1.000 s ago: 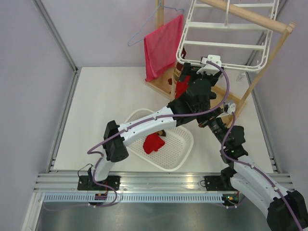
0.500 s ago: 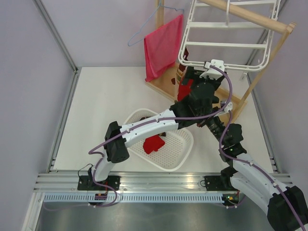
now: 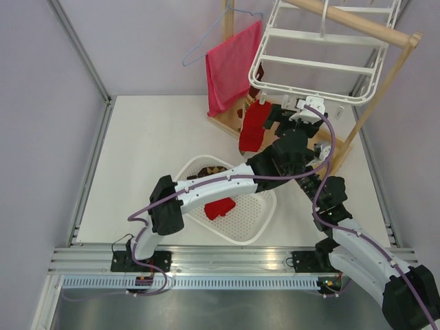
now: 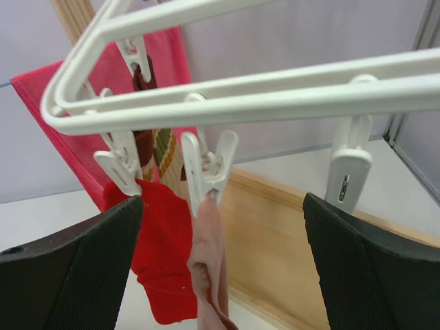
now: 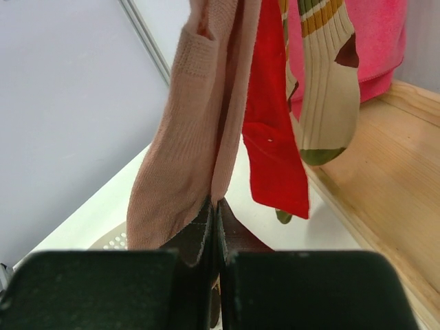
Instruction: Remove the socks clipped to the hanger
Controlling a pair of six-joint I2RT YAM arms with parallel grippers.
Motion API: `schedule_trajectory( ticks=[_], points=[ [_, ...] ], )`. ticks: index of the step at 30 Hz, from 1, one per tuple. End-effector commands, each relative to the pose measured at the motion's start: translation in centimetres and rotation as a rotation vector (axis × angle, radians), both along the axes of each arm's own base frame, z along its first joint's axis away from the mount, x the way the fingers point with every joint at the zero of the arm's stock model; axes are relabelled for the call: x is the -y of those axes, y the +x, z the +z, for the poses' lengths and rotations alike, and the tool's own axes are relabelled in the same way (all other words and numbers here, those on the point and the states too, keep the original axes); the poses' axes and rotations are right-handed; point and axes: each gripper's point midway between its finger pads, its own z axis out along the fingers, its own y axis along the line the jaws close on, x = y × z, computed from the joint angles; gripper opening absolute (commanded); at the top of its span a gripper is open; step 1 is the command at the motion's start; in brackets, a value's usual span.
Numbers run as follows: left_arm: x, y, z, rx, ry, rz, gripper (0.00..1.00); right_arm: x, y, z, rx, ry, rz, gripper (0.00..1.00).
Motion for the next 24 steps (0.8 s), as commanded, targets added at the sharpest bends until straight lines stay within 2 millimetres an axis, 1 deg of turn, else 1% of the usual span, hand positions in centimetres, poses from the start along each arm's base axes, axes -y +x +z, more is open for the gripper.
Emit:
schedule_trajectory(
  ticks=[1,3,7,10,12,17,20,24],
  points=[
    [-2.0,-0.3,4.6,0.074,-0.069,0.057,1.00,-0.3,0.0,1.2,0.029,-0.009,0.011,0.01],
    [-2.2,0.0,4.7,0.084,-0.064,0.072,1.00,-0.3,0.0,1.1,0.028,-0.011,0.011,0.01],
    [-3.0,1.4,4.9,0.083,-0.051,0.102,1.00,-0.4,-0.2,1.3,0.031,-0.010,0.017,0.01],
    [-3.1,1.9,5.0,0.083,-0.048,0.103,1.00,-0.3,-0.2,1.4,0.034,-0.009,0.015,0.01],
    [-3.1,2.0,4.9,0.082,-0.042,0.104,1.00,-0.3,-0.2,1.3,0.033,-0.010,0.015,0.01],
    [-3.5,3.1,4.4,0.069,-0.038,0.118,1.00,-0.4,-0.2,1.3,0.033,-0.010,0.018,0.01],
    [-3.2,3.5,3.8,0.053,-0.034,0.102,1.00,-0.4,-0.2,1.4,0.036,-0.009,0.018,0.01],
    [-3.2,3.7,3.7,0.051,-0.036,0.106,1.00,-0.3,-0.2,1.3,0.035,-0.012,0.016,0.01]
  ],
)
